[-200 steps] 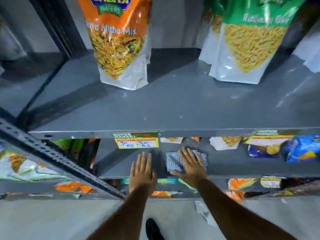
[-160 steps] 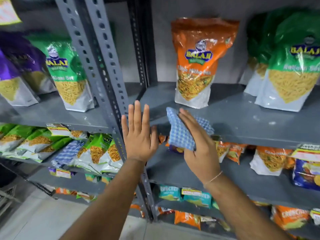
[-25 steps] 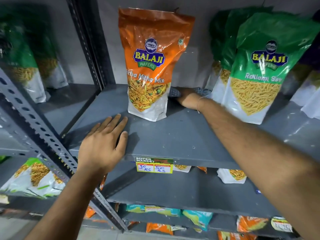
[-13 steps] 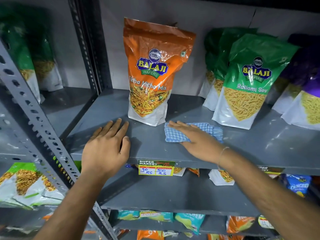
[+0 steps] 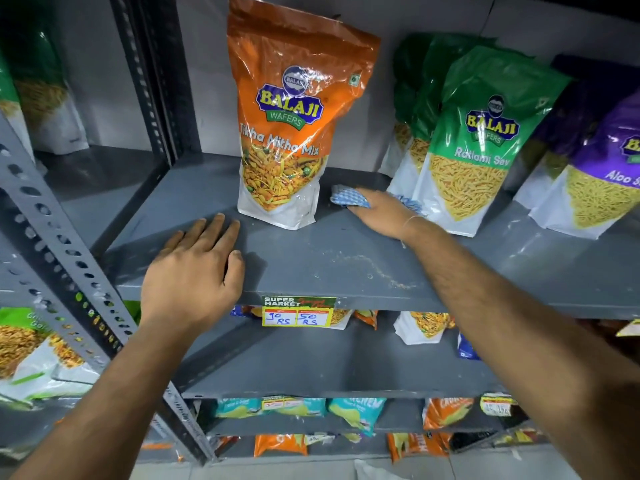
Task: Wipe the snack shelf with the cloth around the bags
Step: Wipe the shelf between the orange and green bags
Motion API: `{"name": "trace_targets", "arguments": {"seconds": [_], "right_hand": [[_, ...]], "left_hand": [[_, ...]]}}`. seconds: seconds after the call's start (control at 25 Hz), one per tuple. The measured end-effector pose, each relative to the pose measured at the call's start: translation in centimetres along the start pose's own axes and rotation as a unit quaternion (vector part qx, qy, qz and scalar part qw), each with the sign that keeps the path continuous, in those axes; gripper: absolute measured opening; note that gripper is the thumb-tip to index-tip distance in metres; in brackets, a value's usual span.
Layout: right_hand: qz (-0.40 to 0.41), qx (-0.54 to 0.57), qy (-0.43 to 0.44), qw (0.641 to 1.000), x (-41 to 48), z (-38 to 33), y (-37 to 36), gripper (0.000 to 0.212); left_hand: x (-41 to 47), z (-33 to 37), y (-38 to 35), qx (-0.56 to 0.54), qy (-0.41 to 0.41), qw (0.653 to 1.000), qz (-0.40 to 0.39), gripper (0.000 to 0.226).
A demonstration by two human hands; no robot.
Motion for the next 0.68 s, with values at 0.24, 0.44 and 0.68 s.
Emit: {"name": "trace_targets", "arguments": {"seconds": [0.24,0.44,0.68], "right_hand": [[-0.001,0.073,0.035,0.997,-8.7,-3.5,-1.4,0.056],[0.057,0.1,0.05,0.992,-11.7,-6.0,-1.0,0.052],[0.06,0.052,-0.059,0.995,-6.2,-0.4,0.4,0.049]], "left_hand": [[-0.1,-0.2,-0.2,-0.012,0.003,1.0,0.009,0.061],[-0.1,-0.1,0.1,-0.014,-0.002,1.0,0.02,0.06],[0.0,-0.1,-0.3,0.0,-0.004,1.0,0.015,0.059]]}}
Point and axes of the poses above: each hand's wrist, its own x-axis towards the middle knuckle, its own y-axis out of the back of the hand, z = x × y, the point moved 6 cm from there along x, towards the middle knuckle, and after that the axes turned 7 degrees about y, right-handed, at the moved point
